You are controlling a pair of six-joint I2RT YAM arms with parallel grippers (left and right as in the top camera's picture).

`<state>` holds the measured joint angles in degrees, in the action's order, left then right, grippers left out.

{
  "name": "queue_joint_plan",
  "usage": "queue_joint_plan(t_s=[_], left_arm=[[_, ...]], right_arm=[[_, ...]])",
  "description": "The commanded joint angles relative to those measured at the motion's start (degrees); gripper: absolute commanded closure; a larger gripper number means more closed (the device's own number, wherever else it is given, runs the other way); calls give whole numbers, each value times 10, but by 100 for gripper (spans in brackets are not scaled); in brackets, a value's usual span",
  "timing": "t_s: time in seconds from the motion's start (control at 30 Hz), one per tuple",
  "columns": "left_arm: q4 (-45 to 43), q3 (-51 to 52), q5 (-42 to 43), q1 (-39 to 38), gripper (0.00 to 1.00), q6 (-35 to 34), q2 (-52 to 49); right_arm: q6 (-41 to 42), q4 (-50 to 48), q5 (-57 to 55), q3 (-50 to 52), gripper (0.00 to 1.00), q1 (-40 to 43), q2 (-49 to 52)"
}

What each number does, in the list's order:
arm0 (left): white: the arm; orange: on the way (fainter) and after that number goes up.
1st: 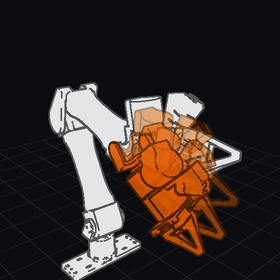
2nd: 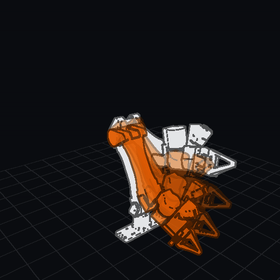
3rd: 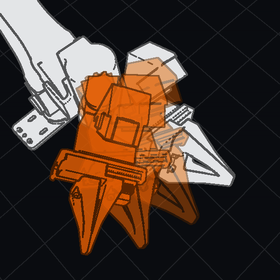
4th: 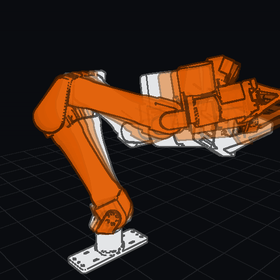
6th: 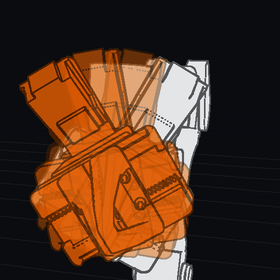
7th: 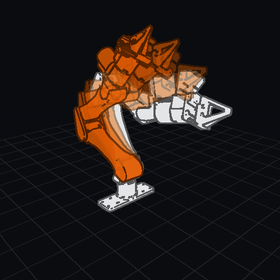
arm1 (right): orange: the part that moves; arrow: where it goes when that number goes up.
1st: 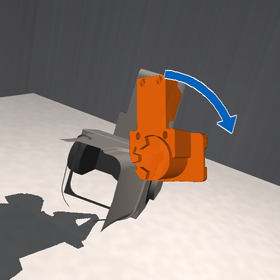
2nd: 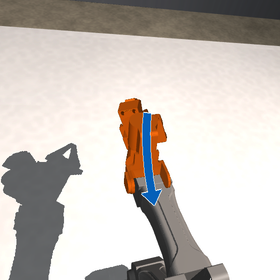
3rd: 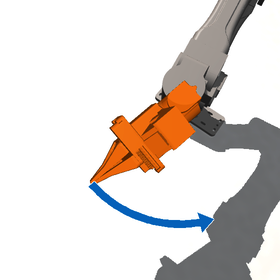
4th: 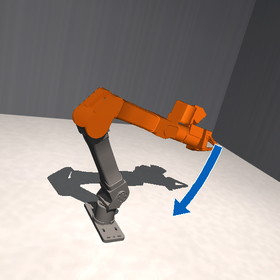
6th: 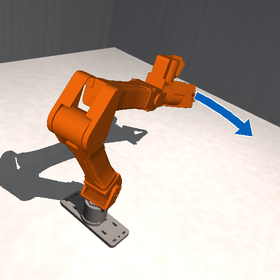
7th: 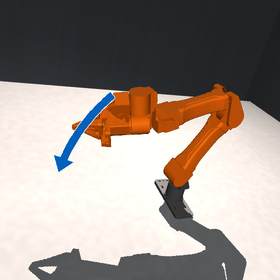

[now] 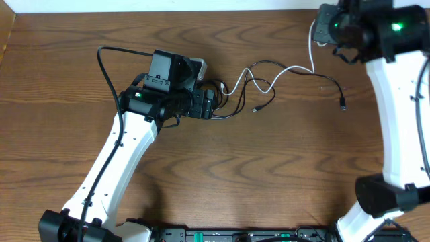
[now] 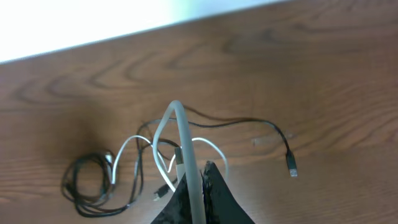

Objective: Untangle cables

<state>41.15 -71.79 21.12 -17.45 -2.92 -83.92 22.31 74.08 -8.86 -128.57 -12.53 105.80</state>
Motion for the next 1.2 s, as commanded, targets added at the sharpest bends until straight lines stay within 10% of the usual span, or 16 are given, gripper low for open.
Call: queue_joint_plan(t_s=[0.0,0.7,0.87,1.17], left_arm=[[4,3,3,0,23,7,-3],[-2,3,3,0,23,7,-3],[-2,3,3,0,23,7,-3],[-2,3,3,0,23,7,-3]], right_arm=[[-7,9,-11,-2,99,2,52],[-18,-42,-11,0,96,-2,176],[-40,-73,-4,0,45,-5,176],[34,-32,33,16,37,-31,208]])
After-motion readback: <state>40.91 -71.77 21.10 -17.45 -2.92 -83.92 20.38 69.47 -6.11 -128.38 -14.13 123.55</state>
